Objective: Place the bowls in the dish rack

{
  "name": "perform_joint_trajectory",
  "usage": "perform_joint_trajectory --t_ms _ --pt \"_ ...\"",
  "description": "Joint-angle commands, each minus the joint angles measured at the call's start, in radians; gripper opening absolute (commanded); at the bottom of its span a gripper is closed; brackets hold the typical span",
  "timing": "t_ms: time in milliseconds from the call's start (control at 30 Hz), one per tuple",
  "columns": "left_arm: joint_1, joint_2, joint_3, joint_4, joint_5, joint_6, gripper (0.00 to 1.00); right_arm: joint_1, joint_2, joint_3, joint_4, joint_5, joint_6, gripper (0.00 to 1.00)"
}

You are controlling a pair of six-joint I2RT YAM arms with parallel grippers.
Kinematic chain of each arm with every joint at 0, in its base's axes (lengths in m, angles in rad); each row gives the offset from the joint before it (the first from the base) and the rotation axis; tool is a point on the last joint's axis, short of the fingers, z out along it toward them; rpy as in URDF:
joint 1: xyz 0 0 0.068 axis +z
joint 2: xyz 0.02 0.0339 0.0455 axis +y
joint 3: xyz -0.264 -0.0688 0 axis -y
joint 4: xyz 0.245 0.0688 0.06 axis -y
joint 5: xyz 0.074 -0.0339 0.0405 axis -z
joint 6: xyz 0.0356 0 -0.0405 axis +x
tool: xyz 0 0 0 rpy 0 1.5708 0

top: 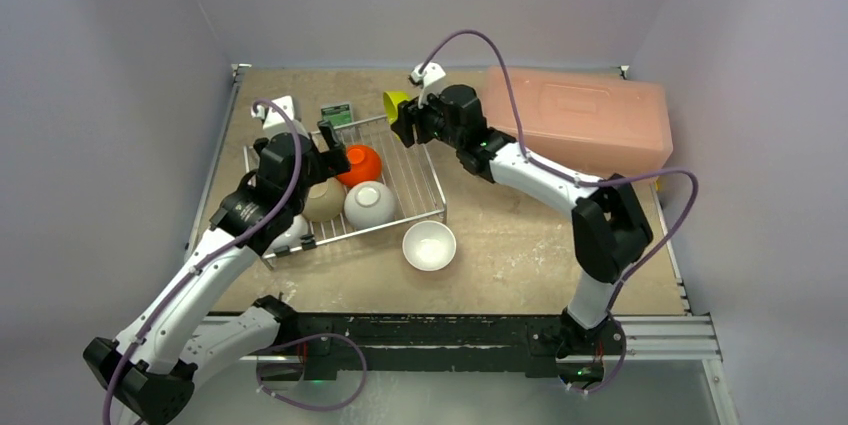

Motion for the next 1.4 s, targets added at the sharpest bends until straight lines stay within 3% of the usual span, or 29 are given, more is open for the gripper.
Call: perform_joint_trajectory --t_ms 0,267,667,1133,1367 --pt "0.001 -0.074 -0.06 0.052 -0.042 0.012 0.91 0.005 0.077 0.107 0.027 -0.035 -0.264 0.19" --pt "0.001 -0.087 -0.101 0.11 -0.053 0.024 0.9 0.019 0.226 0.269 -0.054 -0.003 -0.457 0.19" --pt "0.001 -0.069 -0.11 0.119 -0.064 0.045 0.9 0.118 0.357 0.352 -0.087 0.381 -0.702 0.19" --pt "0.002 -0.067 -0.11 0.115 -0.084 0.042 0.9 0.134 0.384 0.282 -0.018 0.441 -1.015 0.23" --pt "0.002 -0.137 -0.102 0.105 -0.176 0.036 0.91 0.142 0.404 0.308 -0.049 0.42 -1.04 0.25"
